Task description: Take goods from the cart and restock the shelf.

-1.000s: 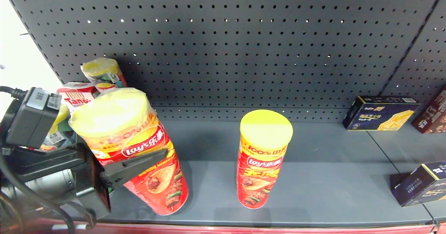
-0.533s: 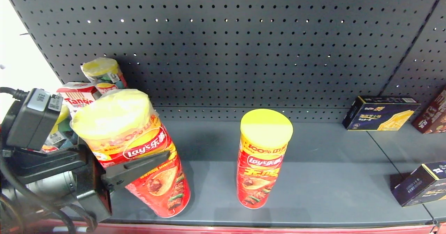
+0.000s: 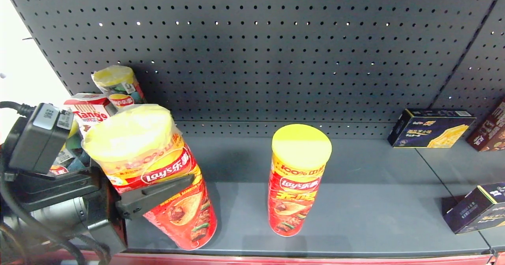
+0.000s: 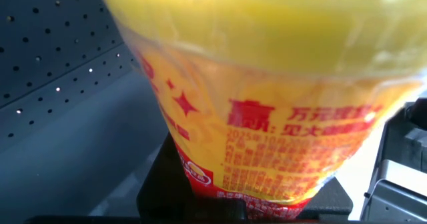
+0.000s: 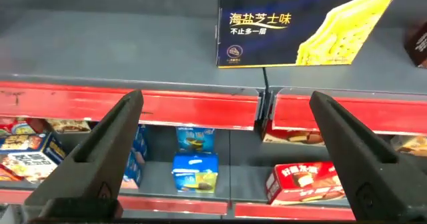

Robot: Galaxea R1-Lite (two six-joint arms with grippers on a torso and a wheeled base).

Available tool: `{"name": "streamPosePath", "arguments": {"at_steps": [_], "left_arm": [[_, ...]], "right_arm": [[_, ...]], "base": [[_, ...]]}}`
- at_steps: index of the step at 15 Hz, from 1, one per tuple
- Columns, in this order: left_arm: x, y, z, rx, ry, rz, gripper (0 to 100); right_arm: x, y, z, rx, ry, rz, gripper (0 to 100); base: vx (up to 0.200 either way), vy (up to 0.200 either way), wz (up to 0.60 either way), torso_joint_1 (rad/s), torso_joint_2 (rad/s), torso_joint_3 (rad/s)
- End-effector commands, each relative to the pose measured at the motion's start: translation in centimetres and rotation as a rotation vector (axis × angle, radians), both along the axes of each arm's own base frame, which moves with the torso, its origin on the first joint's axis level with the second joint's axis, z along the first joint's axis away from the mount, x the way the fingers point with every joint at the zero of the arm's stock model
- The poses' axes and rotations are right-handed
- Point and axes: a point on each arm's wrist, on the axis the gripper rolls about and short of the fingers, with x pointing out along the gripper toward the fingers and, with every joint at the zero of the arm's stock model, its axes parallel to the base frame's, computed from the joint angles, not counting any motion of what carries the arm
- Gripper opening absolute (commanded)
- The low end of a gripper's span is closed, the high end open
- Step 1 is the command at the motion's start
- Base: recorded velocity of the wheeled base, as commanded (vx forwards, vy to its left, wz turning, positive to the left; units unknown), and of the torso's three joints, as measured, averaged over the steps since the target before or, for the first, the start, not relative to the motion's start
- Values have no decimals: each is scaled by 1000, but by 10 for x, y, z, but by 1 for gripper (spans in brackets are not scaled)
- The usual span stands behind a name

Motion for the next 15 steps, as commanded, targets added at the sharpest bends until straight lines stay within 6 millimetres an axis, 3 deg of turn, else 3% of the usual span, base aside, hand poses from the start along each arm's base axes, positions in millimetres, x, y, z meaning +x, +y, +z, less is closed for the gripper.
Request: {"name": "streamPosePath", "arguments": {"at_steps": [1,3,5,7,9,15], "left_arm": [[1,0,-2,4,11,-2,0],[2,-1,-3,5,18,-16,0],[5,-3,-2,6,17,-19,0],[6,-3,0,3,10,-14,0],[9,-4,7,-7,-12,-10,0],[55,-23,29,-19,-49,-8,0]], "right_arm": [[0,0,0,0,0,11,100],[0,3,0,-1,-2,138,100],[0,2,0,1,-2,110,100],[1,-1,0,43,-25,-27,100],[1,-1,0,45,-31,-22,100],[1,-1,0,48,-34,-25,100]], "base": [[0,0,0,0,0,0],[0,0,0,0,0,0],[0,0,0,0,0,0],[0,0,0,0,0,0],[0,0,0,0,0,0],[0,0,0,0,0,0]]}}
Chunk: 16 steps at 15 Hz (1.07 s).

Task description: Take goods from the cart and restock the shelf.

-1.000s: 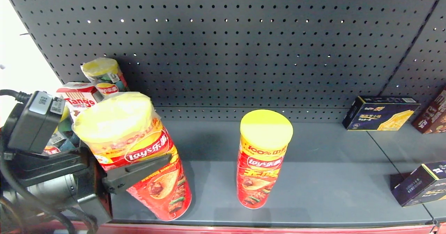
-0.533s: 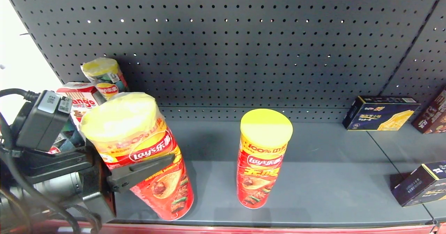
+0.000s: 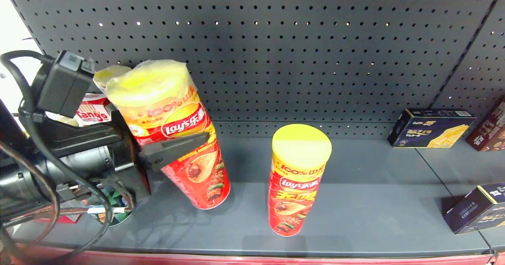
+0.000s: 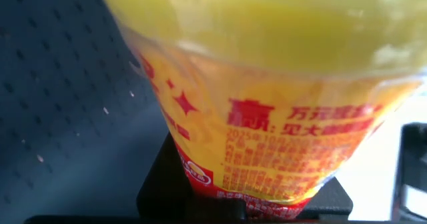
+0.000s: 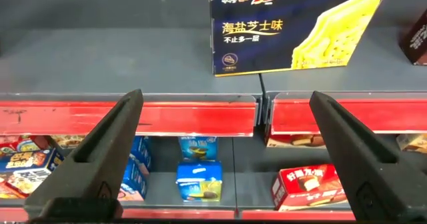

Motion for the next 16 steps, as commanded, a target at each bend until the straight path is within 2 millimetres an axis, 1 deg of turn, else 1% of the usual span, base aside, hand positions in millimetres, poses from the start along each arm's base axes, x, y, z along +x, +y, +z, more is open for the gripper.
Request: {"name": "streamPosePath", "arguments": {"at_steps": [1,3,5,7,11,12,13,14,15,16], "left_arm": [[23,-8,-5,13,33,14,0],[30,-12,-5,16,36,24,0],[41,-21,-6,18,37,8,0],[49,-28,7,4,8,1,0],[55,-33,12,26,51,-5,0],[59,-43,22,27,48,-27,0],[62,-46,25,24,41,-27,0],[72,-52,32,15,19,-25,0],[72,-52,32,15,19,-25,0],[82,-55,34,37,30,-21,0]], "right_arm": [[0,0,0,0,1,-1,100],[0,0,0,0,1,-1,100],[0,0,0,0,1,-1,100],[0,0,0,0,1,-1,100],[0,0,0,0,1,-1,100],[0,0,0,0,1,-1,100],[0,0,0,0,1,-1,100],[0,0,0,0,1,-1,100],[0,0,0,0,1,-1,100],[0,0,0,0,1,-1,100]], "base": [[0,0,0,0,0,0],[0,0,0,0,0,0],[0,0,0,0,0,0],[0,0,0,0,0,0],[0,0,0,0,0,0],[0,0,0,0,0,0],[0,0,0,0,0,0],[0,0,0,0,0,0],[0,0,0,0,0,0],[0,0,0,0,0,0]]}}
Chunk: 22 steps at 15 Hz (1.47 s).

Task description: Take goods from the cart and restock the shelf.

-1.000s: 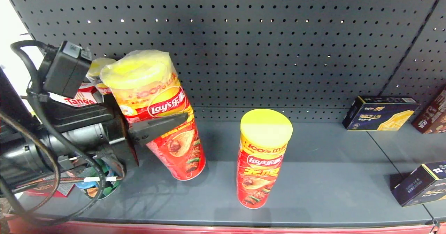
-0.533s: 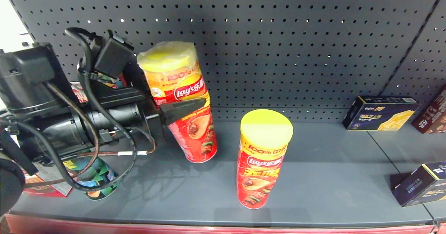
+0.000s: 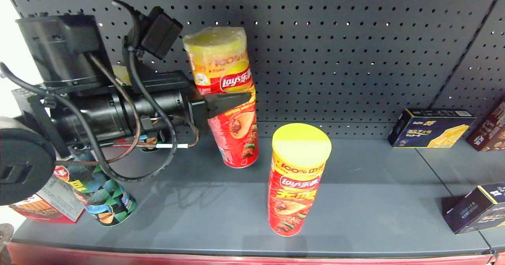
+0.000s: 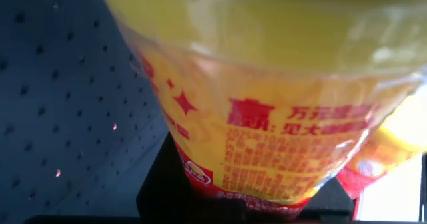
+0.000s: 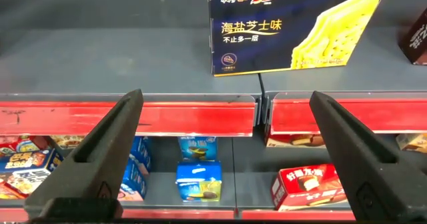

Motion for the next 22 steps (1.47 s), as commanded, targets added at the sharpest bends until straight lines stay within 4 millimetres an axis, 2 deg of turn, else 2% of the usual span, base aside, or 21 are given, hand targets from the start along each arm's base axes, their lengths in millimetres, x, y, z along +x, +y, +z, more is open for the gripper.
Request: {"name": "streamPosePath", "arguments": {"at_steps": [1,4,6,7,9,22], "left_arm": [[17,-9,2,29,0,-2,0],[42,-21,-9,146,-43,-10,0],[48,-29,-10,144,-51,-29,0],[55,-43,-11,140,-58,-51,0],[63,-49,-19,147,-49,-58,0],[92,-66,-60,139,-44,-76,0]], "right_arm": [[0,0,0,0,1,1,100],[0,0,0,0,1,1,100],[0,0,0,0,1,1,100],[0,0,0,0,1,1,100],[0,0,0,0,1,1,100],[0,0,0,0,1,1,100]], "base": [[0,0,0,0,0,0],[0,0,0,0,0,0],[0,0,0,0,0,0],[0,0,0,0,0,0],[0,0,0,0,0,0],[0,0,0,0,0,0]]}}
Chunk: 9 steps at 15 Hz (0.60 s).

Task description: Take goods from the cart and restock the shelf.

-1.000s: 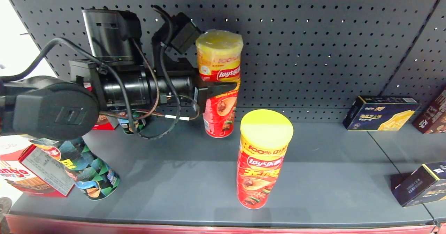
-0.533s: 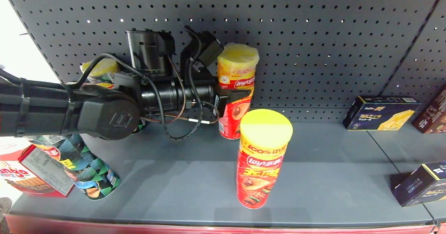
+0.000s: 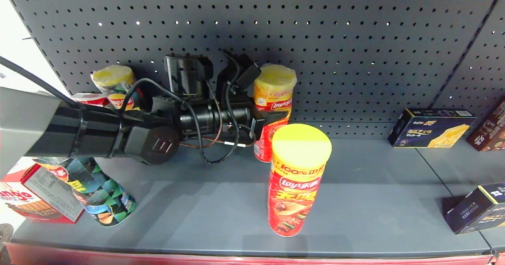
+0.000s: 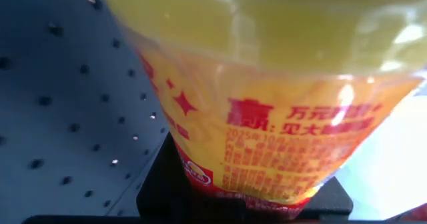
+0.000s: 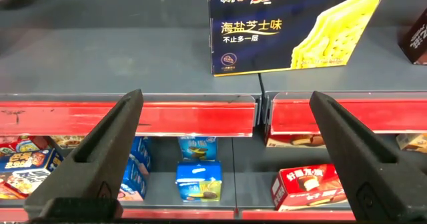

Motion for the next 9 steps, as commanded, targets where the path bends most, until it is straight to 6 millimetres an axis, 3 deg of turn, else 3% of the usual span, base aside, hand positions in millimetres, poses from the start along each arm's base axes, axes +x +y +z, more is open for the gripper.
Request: {"name": "streamPosePath", "arguments": {"at_steps": [1,9], "left_arm": [[4,-2,-9,7,19,-23,0],[11,-3,-20,16,26,-27,0]], "right_arm": [[0,0,0,0,1,1,100],[0,0,0,0,1,1,100]], "base": [[0,0,0,0,0,0],[0,0,0,0,0,0]]}}
